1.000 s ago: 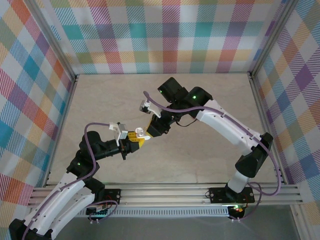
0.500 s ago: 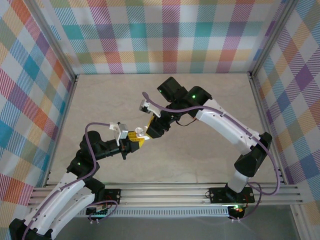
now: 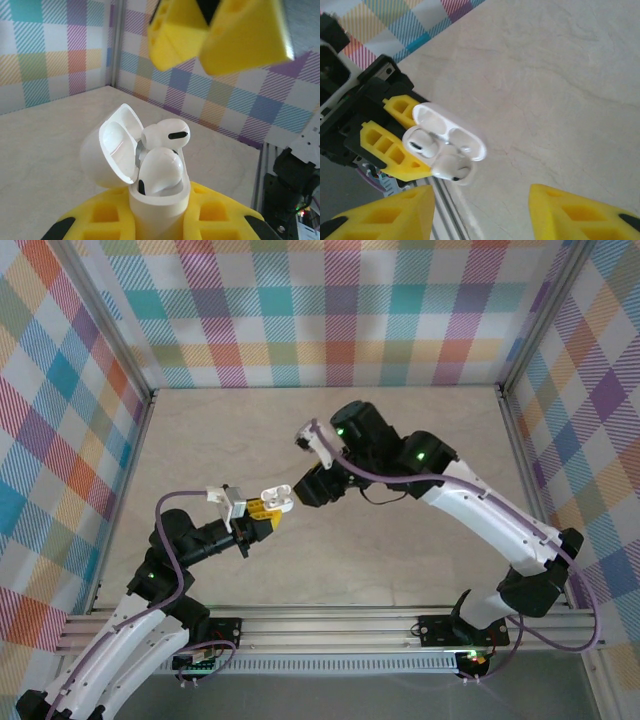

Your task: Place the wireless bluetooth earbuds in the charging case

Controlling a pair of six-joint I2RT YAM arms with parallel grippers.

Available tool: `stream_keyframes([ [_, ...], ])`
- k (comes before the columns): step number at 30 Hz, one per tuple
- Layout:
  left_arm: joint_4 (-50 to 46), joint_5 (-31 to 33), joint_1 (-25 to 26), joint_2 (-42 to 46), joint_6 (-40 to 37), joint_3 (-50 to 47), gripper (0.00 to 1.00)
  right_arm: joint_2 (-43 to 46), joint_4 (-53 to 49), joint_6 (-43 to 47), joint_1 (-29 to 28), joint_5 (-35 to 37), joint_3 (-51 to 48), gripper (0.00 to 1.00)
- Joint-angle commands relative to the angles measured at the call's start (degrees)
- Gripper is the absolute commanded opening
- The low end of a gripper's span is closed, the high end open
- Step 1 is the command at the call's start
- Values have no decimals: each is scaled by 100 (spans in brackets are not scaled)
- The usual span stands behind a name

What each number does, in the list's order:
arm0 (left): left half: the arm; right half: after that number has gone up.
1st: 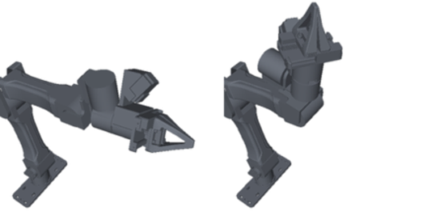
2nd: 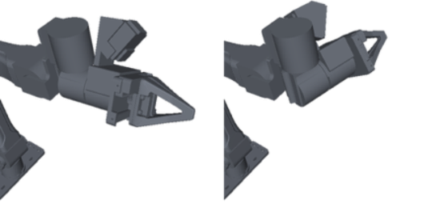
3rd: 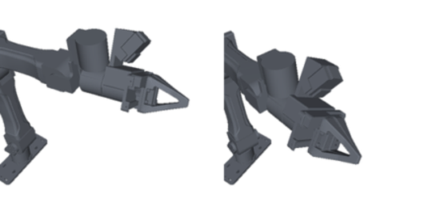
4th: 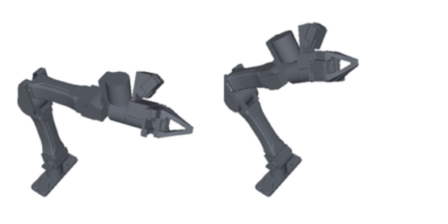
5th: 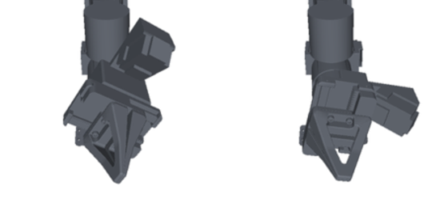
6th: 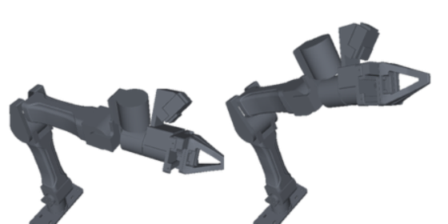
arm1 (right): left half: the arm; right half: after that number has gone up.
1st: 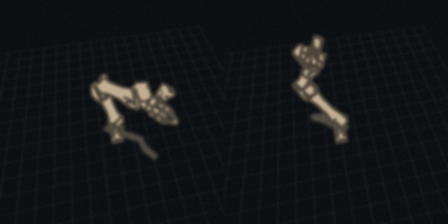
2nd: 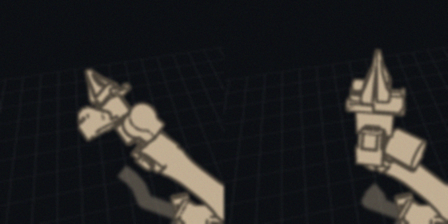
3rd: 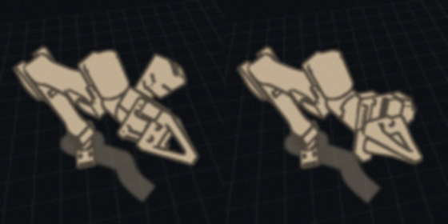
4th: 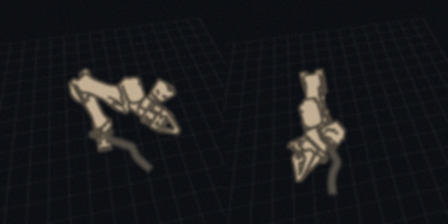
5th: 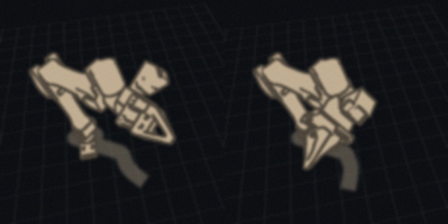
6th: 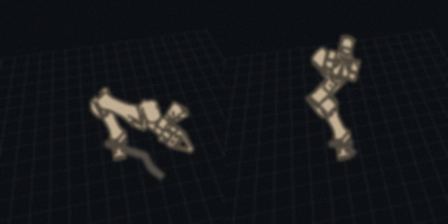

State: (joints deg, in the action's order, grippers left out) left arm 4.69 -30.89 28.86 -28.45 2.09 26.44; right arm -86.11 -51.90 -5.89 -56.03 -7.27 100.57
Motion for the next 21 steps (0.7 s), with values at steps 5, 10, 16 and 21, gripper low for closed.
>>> stream_keyframes([
  [5,244,226,84,-47,69,-71,0,-343,83,-597,-540,1096,135,59],
  [10,176,203,84,5,38,-57,0,-465,1,-456,-541,1167,297,55],
  [16,190,154,84,15,29,-65,0,-668,-101,-256,-532,1092,491,49],
  [21,155,128,84,41,11,-68,0,-646,-92,-24,-510,903,473,34],
])
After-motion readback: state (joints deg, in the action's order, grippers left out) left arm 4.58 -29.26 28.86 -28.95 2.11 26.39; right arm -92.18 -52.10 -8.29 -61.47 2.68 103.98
